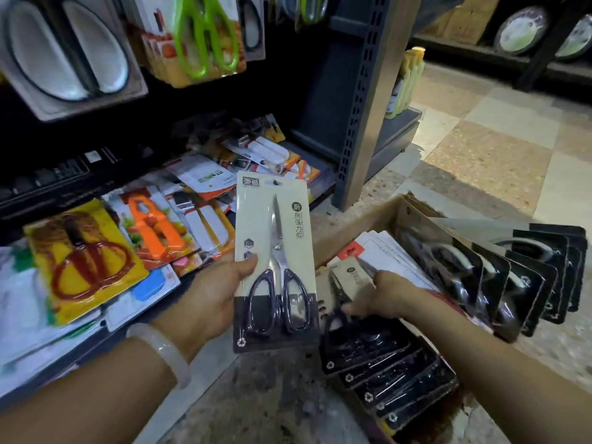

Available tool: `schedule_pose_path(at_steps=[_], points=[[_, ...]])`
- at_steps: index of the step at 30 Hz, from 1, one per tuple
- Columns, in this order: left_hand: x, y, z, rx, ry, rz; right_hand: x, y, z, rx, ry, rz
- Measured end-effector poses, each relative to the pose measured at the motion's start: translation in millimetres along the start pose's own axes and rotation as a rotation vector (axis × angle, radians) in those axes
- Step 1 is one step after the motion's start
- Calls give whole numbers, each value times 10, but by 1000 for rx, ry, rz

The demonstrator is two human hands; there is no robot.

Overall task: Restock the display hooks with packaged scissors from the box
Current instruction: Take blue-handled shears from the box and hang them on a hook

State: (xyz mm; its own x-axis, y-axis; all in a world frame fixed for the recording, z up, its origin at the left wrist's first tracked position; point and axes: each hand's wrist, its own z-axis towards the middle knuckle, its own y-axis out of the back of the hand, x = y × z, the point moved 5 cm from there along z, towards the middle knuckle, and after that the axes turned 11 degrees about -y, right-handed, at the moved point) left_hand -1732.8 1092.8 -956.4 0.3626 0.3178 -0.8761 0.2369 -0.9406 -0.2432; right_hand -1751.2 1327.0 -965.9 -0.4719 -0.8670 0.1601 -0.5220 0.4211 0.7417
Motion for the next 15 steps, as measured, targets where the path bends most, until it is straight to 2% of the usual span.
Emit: schedule_pose_path(at_steps=[3, 6, 15], points=[[-51, 173, 18, -80, -72, 5, -24, 9, 49, 43, -40, 134], [-125, 299, 1, -141, -116, 9, -36, 9, 110, 15, -55, 117], [-566, 507, -159, -139, -258, -50, 14, 258, -10, -154, -51, 93]])
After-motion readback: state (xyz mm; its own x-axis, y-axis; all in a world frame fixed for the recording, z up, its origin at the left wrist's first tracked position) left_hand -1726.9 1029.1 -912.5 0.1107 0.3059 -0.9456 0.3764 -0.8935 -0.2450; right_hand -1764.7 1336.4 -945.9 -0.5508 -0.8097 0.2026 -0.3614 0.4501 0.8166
